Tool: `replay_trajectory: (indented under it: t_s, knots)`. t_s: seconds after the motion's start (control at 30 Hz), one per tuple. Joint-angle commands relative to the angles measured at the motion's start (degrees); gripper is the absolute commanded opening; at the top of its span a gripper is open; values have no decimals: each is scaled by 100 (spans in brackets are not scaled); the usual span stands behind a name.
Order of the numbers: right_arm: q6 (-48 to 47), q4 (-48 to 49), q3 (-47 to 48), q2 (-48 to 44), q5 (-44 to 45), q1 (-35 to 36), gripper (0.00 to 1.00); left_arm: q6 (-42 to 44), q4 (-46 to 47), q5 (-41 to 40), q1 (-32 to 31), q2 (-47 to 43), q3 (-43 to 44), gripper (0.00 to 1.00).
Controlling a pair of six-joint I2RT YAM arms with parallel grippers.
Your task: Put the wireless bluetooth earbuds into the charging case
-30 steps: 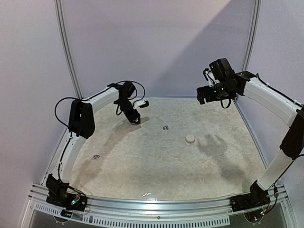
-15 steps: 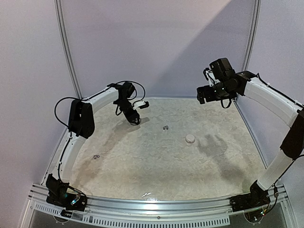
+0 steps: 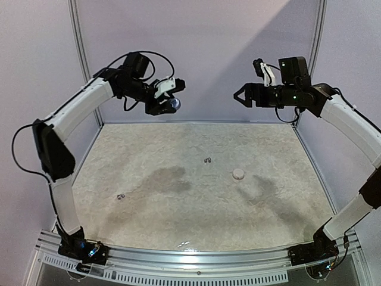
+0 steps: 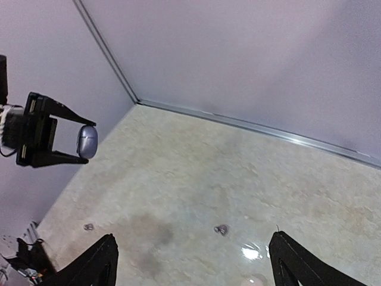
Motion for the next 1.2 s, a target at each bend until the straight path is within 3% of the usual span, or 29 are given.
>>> replay_trajectory:
  t_s: [0.0, 0.1, 0.23, 0.47, 0.67, 0.8, 1.0, 1.17]
  knots:
    - [372, 1008, 201, -63, -1041, 191, 88, 758, 1357, -431, -415, -1046, -1288, 10]
    - [693, 1199, 489, 82, -1566, 391, 85, 887, 2436, -869, -765, -1716, -2174, 8]
    - [772, 887, 1028, 356, -1945, 777, 84, 1080, 2870, -1316, -1165, -2192, -2799, 8]
    - [672, 384, 1227, 885, -1304, 1782, 83, 1357, 3573, -984, -1304, -3150, -4123, 9]
    - [1238, 1121, 738, 915, -1385, 1926, 77, 918, 3743, -630, -1284, -3619, -4519, 9]
    - [1139, 1060, 735, 986, -1288, 2038, 72, 824, 3640, -641, -1359, -3895, -4755, 8]
    - [970, 1208, 903, 1258, -1074, 2372, 73, 835, 3449, -545, -1408, -4137, -4892, 8]
    - [1243, 1151, 1107, 1544, -736, 2436, 64, 901, 3477, -323, -1427, -4313, -5108, 8]
